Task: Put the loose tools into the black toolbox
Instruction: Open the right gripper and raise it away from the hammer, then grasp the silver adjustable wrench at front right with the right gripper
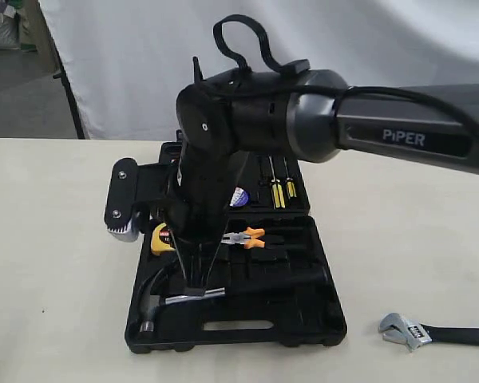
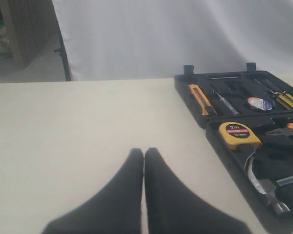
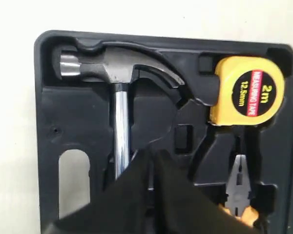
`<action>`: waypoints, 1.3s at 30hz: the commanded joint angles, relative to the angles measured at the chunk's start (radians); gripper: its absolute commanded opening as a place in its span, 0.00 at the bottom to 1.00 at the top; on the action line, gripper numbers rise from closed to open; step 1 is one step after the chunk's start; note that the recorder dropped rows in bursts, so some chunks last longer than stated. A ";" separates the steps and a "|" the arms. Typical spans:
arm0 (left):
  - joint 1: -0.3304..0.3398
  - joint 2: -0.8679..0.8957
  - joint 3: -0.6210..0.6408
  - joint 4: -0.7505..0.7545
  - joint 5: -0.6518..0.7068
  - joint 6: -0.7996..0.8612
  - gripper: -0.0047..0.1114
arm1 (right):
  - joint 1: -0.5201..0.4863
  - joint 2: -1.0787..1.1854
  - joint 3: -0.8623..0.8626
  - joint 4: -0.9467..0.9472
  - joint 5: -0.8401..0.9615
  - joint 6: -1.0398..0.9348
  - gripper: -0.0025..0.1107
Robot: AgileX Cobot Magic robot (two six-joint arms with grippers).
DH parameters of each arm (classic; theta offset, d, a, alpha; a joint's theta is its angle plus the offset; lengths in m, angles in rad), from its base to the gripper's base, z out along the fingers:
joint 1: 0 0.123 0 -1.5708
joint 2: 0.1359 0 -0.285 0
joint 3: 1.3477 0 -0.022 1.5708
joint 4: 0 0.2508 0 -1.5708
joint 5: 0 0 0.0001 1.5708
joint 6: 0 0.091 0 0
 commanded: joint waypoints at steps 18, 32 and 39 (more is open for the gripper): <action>-0.006 -0.003 0.003 0.003 0.000 -0.008 0.05 | -0.078 -0.046 -0.001 -0.005 0.127 0.170 0.03; -0.006 -0.003 0.003 0.003 0.000 -0.008 0.05 | -0.341 -0.259 0.133 -0.086 0.266 0.309 0.03; -0.006 -0.003 0.003 0.003 0.000 -0.008 0.05 | -0.519 -0.259 0.462 -0.088 0.112 0.138 0.03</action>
